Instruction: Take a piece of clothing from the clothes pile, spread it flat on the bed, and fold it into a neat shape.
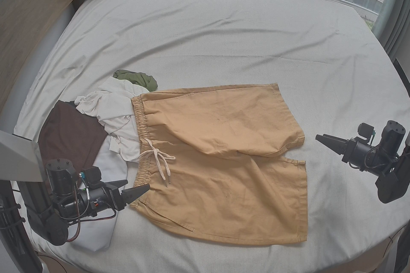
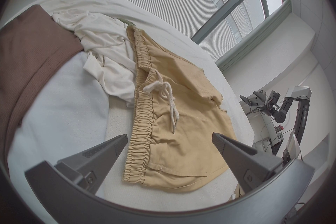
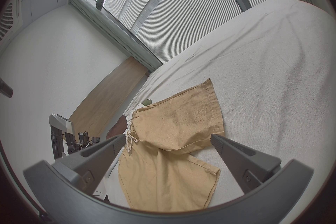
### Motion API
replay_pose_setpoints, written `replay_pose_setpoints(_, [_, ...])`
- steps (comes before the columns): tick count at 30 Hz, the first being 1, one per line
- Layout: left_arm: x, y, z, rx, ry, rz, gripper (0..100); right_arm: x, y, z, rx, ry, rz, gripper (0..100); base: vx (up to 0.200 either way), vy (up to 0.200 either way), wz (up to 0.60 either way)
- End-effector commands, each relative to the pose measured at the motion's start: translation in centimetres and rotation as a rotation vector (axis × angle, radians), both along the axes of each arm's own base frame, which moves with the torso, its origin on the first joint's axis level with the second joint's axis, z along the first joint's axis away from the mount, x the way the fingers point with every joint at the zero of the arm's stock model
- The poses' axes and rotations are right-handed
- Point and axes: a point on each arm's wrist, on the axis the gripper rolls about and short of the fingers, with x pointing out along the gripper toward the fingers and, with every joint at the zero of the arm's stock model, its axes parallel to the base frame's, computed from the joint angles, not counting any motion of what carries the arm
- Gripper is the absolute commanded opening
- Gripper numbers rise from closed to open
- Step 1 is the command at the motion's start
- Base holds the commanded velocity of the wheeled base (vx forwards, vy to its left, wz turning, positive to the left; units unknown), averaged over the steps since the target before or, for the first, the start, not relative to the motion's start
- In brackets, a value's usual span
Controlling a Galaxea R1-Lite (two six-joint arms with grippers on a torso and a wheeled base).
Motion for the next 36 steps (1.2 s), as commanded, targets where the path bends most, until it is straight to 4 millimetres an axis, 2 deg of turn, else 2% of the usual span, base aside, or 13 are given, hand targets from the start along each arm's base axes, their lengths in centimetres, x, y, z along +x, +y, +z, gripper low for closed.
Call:
replay_pose_setpoints(1, [0.1, -0.1, -1.1, 0.006, 0.046, -0.002, 100, 0.0, 0.0, -0.1, 0.0, 0.002, 0.001, 100, 0.0, 0.0, 0.0])
replay_pose_setpoints(5, [0.3, -0.1, -2.3, 0.016, 0.083, 0.0, 100, 0.0, 0.0, -0.1, 0.0, 0.004, 0.001, 100, 0.0, 0.0, 0.0])
replay_pose_setpoints(25, [-0.6, 0.5, -3.7, 0.026, 0.172, 0.019, 100, 0.1, 0.1, -0.3, -0.001, 0.01, 0.001, 100, 0.0, 0.0, 0.0])
replay_pose_setpoints(36, [-0.1, 0.4, -4.7, 0.03, 0.191, 0.016, 100, 0.1, 0.0, -0.3, -0.001, 0.01, 0.0, 100, 0.0, 0.0, 0.0])
